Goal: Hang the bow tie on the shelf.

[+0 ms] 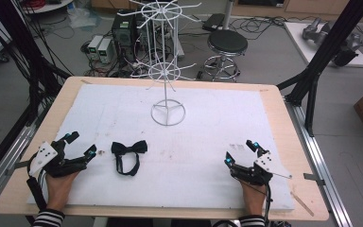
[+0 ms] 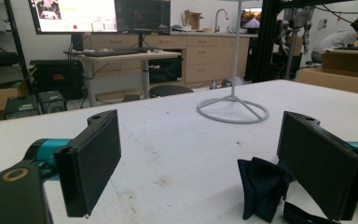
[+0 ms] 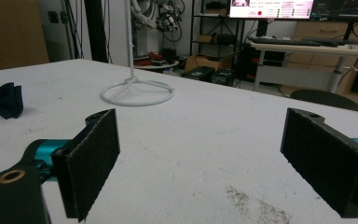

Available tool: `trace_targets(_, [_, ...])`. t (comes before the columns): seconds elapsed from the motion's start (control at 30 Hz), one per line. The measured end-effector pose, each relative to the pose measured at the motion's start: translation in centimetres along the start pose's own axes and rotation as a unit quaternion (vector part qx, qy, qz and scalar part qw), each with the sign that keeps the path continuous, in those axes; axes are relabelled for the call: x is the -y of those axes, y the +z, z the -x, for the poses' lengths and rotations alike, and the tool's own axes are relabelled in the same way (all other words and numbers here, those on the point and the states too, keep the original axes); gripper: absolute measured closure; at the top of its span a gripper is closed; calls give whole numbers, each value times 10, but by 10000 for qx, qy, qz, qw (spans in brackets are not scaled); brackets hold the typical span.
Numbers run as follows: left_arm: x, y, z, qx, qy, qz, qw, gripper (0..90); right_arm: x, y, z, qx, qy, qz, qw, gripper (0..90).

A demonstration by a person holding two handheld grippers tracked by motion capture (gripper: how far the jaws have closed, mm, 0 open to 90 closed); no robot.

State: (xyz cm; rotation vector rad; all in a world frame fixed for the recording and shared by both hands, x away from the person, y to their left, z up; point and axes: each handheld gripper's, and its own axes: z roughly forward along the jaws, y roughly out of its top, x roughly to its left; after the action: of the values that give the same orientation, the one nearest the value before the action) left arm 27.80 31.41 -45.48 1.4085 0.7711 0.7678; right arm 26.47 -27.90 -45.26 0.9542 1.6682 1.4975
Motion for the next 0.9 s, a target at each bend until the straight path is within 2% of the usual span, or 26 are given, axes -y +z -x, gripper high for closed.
trace_targets(0.57, [0, 0, 0, 14, 12, -9, 10000, 140, 0, 0, -3, 81, -111, -30, 9999, 108])
trace_targets(0.63, [0, 1, 0, 5, 24, -45, 10000, 140, 0, 0, -3, 97, -194, -19, 9998, 108])
trace_targets(0.9, [-1, 2, 0, 12, -22, -81, 10000, 140, 0, 0, -3, 99, -196, -17, 9998, 108])
